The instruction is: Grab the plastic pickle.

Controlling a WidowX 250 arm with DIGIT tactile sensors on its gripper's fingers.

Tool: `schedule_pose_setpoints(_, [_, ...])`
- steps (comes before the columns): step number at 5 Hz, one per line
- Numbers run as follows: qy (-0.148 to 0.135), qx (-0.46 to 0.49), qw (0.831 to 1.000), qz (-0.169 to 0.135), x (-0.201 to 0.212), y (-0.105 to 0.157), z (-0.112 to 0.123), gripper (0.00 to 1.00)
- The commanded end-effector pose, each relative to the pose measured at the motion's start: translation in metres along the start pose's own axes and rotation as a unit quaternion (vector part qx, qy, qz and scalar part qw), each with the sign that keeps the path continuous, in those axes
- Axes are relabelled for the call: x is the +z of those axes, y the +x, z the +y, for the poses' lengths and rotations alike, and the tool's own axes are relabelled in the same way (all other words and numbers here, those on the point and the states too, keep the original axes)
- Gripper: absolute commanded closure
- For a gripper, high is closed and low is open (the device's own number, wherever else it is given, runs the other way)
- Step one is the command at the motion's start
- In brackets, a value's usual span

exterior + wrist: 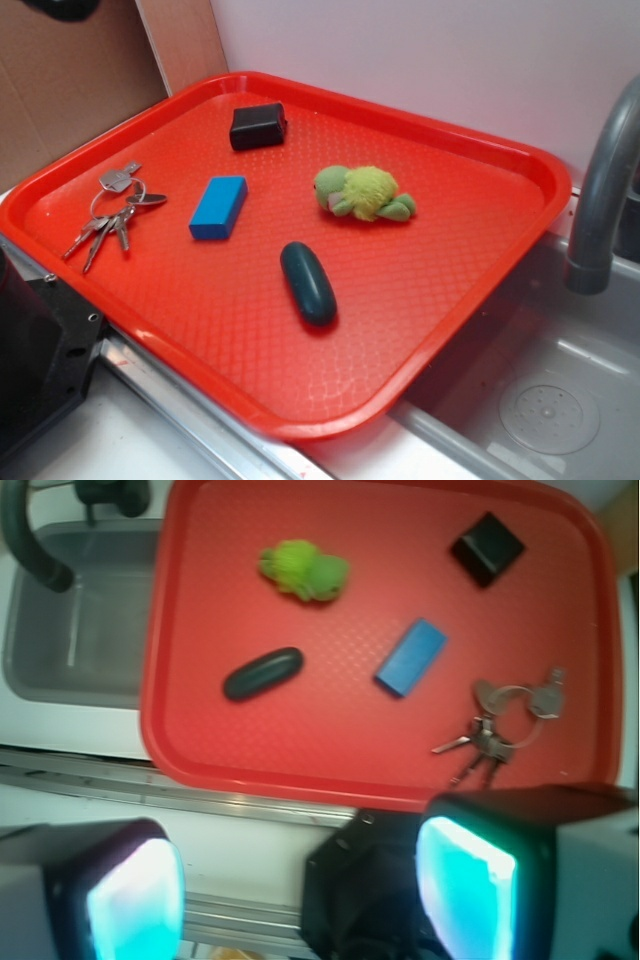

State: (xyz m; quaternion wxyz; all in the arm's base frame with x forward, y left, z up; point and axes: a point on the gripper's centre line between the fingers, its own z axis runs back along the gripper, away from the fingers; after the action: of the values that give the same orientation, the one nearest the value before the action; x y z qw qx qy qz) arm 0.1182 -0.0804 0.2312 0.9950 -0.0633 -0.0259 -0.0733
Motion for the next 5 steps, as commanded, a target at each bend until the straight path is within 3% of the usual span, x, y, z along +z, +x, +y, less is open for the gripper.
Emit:
schedule_pose_setpoints(1, [-0.004,-0.012,1.0,-0.004,-0.002,0.007,-0.025,0.0])
schedule_pose_setpoints(2, [0.016,0.112,0.994,-0.015,-0.012,0.019,-0.02,0.0])
schedule_pose_setpoints(4, [0.016,0.112,0.994,-0.015,-0.012,0.019,-0.02,0.0])
schedule_pose_setpoints(5, [-0.013,0.221,0.968,-0.114,0.001,0.035,-0.019,0.0])
